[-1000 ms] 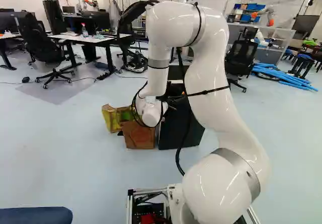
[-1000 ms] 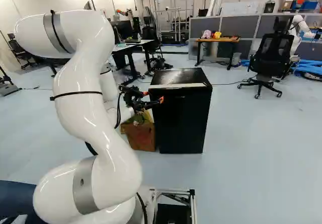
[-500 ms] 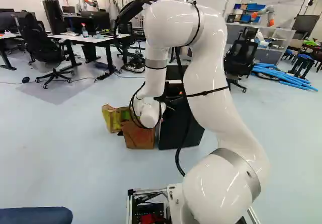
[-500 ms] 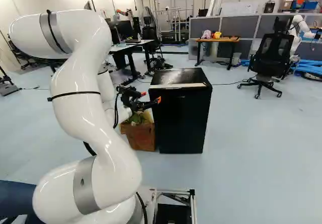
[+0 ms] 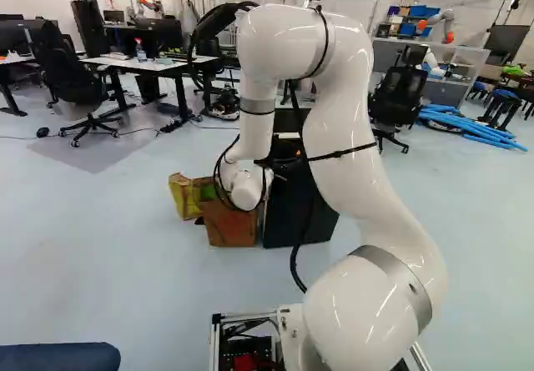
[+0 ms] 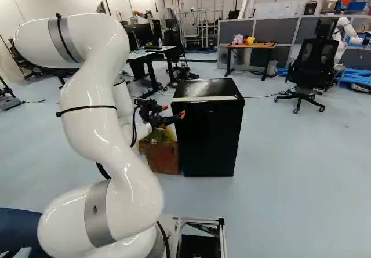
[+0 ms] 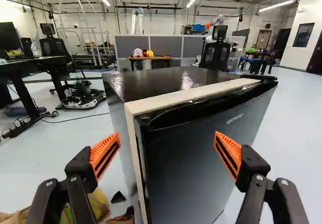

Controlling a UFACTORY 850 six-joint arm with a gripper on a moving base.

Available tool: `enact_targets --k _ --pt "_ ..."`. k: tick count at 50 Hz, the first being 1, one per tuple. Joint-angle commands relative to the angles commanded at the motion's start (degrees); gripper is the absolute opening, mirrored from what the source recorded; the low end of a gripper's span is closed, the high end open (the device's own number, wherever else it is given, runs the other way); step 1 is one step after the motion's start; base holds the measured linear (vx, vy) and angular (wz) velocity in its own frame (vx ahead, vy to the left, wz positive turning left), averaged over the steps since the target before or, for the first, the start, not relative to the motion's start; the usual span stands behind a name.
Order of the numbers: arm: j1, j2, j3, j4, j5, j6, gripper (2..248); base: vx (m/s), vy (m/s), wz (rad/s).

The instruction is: Grab a drink from the fridge

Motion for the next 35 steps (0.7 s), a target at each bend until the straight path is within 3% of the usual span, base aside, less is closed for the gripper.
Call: enact_targets --k 35 --pt "-1.0 -0.3 -0.5 0.0 0.0 0.0 247 0.000 0.000 0.000"
